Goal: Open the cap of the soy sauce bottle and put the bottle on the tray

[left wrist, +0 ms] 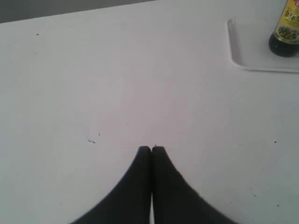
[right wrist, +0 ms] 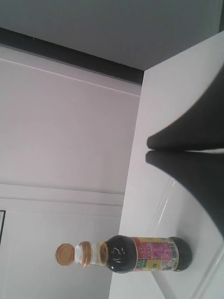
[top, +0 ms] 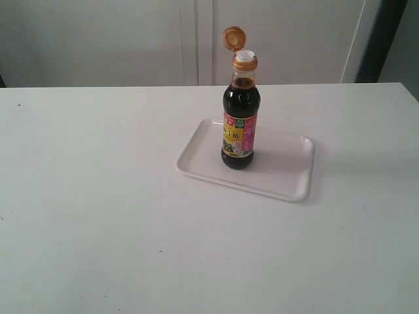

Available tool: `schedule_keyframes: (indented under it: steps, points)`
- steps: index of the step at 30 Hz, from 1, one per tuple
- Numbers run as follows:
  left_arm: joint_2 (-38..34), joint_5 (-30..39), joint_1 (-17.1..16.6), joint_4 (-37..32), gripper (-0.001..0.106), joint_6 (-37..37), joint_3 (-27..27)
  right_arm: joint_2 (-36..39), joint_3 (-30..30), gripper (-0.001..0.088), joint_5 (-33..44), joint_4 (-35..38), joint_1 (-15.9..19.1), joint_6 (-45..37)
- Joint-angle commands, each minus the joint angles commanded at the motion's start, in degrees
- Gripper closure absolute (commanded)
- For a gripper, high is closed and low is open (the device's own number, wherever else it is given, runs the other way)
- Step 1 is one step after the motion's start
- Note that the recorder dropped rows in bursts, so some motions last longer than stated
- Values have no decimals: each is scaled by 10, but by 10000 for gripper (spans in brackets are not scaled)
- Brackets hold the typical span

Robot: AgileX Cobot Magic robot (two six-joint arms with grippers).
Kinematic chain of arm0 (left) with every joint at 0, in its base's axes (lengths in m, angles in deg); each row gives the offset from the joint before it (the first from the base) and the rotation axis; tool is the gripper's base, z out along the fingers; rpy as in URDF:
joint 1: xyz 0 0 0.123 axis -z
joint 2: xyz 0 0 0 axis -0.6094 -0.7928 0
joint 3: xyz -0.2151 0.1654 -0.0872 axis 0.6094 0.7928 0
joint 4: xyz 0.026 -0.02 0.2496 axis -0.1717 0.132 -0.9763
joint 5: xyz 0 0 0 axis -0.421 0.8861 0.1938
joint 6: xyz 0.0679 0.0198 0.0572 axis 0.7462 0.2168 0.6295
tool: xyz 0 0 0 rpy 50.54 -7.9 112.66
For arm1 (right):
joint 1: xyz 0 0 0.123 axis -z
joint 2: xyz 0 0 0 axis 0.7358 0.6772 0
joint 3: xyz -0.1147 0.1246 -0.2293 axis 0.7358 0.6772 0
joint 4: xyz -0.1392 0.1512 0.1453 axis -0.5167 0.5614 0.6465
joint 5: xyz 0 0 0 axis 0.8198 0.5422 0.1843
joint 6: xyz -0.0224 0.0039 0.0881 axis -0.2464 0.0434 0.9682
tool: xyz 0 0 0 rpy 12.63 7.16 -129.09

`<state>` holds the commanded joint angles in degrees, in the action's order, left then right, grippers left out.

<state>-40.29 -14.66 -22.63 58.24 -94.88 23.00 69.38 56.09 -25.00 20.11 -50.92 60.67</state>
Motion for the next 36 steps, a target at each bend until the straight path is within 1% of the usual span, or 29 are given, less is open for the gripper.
schedule_keyframes:
  steps: [9,10,12,13,16,18,19,24,29,36]
  points:
    - [0,3,0,1,1053,1,0,0,0,868,0,0,0,0]
    - [5,1,0,15,1053,1,0,0,0,868,0,0,0,0]
    - [40,-26,0,37,1053,41,19,0,0,868,0,0,0,0]
    - [66,-51,0,53,1053,62,40,0,0,868,1,0,0,0]
    - [117,-58,-2,53,1053,63,75,0,0,868,1,0,0,0]
    - [143,-58,-19,53,1053,63,99,0,0,868,1,0,0,0]
    - [147,-60,-32,53,1053,66,113,0,0,868,1,0,0,0]
    - [147,-64,-60,53,1053,66,148,0,0,868,1,0,0,0]
    - [147,-113,-62,57,1053,66,183,0,0,868,1,0,0,0]
    - [147,-130,-62,58,1053,66,219,0,0,868,1,0,0,0]
